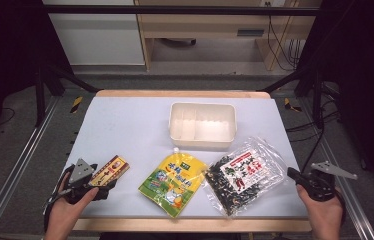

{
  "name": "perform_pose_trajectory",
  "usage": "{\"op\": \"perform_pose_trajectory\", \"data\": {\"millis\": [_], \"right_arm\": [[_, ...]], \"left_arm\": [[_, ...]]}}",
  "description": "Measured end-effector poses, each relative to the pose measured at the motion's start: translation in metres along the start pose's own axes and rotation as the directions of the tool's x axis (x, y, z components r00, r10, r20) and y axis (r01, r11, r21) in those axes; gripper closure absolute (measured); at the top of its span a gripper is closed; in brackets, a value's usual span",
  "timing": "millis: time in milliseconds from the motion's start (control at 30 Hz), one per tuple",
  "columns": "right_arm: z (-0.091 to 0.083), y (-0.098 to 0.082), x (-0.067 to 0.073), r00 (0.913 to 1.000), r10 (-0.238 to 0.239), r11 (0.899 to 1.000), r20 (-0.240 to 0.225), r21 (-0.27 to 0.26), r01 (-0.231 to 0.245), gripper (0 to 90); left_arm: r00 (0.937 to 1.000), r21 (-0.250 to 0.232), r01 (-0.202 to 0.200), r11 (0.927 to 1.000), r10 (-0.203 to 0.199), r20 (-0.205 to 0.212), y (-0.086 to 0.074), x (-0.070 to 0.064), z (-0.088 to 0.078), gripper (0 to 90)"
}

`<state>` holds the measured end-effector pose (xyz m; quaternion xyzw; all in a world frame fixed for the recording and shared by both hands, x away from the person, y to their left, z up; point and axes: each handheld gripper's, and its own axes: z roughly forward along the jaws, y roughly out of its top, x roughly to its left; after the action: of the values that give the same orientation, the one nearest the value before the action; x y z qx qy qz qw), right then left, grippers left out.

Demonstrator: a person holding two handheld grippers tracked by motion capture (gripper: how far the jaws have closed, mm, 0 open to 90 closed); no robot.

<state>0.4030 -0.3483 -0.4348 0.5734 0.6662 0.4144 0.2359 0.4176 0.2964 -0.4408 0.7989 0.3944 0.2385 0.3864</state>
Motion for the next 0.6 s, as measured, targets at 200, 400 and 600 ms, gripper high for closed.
{"op": "perform_pose_trajectory", "data": {"millis": [200, 400, 600], "right_arm": [[-0.042, 0.054, 0.01, 0.9919, -0.102, 0.993, -0.075, -0.075, 0.096, 89.9], [-0.061, 0.107, 0.037, 0.9609, -0.236, 0.97, -0.145, -0.091, 0.225, 90.0], [-0.066, 0.143, 0.076, 0.9014, -0.366, 0.931, -0.231, -0.086, 0.356, 90.0]], "left_arm": [[0.9989, -0.033, -0.018, 0.9993, 0.019, 0.044, 0.013, -0.011, -0.006, 15.0], [0.9942, -0.052, -0.056, 0.9971, 0.061, 0.089, 0.031, -0.026, -0.013, 16.8], [0.9864, -0.083, -0.11, 0.9905, 0.119, 0.113, 0.057, -0.042, -0.021, 21.1]]}}
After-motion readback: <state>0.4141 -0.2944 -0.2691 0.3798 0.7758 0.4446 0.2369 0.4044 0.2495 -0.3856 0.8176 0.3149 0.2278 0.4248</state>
